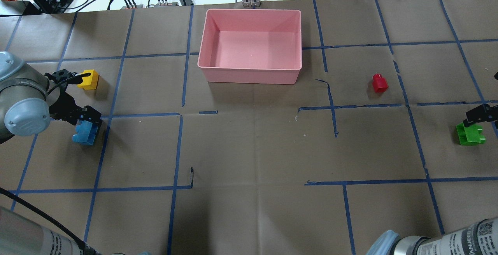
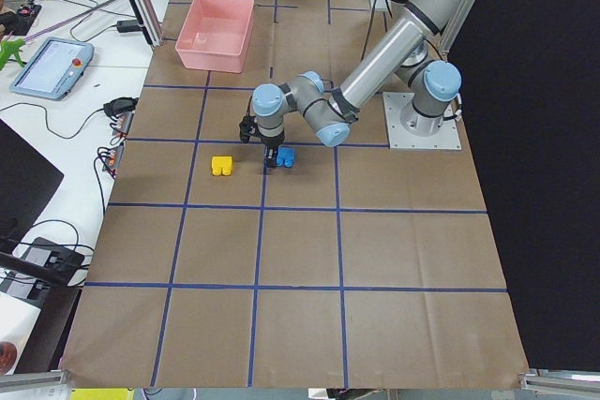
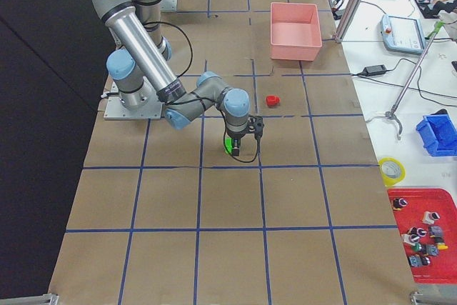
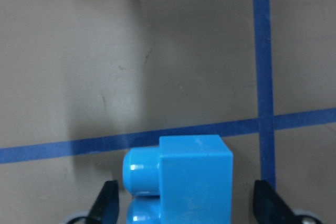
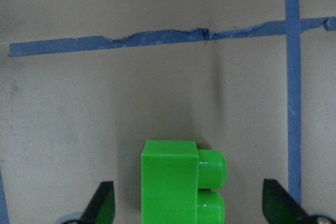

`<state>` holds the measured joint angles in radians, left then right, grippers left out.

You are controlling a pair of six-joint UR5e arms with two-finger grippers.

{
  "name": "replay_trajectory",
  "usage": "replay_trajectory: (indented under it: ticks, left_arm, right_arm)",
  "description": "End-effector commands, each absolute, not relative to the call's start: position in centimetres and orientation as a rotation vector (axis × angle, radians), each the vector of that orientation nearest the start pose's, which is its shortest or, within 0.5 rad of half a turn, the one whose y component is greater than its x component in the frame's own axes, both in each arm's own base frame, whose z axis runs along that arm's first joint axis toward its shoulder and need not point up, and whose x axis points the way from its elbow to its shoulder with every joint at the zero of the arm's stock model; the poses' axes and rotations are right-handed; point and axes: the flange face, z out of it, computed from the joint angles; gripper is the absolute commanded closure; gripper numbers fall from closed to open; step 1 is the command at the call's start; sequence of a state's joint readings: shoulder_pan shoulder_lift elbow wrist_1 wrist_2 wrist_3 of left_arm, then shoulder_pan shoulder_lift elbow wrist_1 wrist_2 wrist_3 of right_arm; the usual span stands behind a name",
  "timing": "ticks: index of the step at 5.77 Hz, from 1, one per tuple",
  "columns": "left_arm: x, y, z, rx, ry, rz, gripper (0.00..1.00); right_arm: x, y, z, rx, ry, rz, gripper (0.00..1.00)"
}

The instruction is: Put all blocks into box

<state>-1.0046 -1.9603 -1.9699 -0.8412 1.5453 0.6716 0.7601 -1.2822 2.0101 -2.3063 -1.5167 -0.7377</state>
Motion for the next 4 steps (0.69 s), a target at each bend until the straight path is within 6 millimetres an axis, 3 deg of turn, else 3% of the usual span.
replay_trajectory:
  ticks: [1,3,4]
  left_arm:
    - [17.0,-51.8,16.9,0.166,3.198,0.069,0.38]
    - [17.1,-52.2,18.2,0.168,3.19,0.051,0.84]
    - [16.9,-53.1,19.6,0.177,3.176,0.01,0.91]
  right_arm:
    - [-27.5,-45.3,20.3,0.107,3.107,-0.072,0.02]
    - [-27.4,-45.3,18.9,0.105,3.093,-0.048,0.02]
    - [-27.8,-45.6,18.3,0.102,3.109,-0.075,0.02]
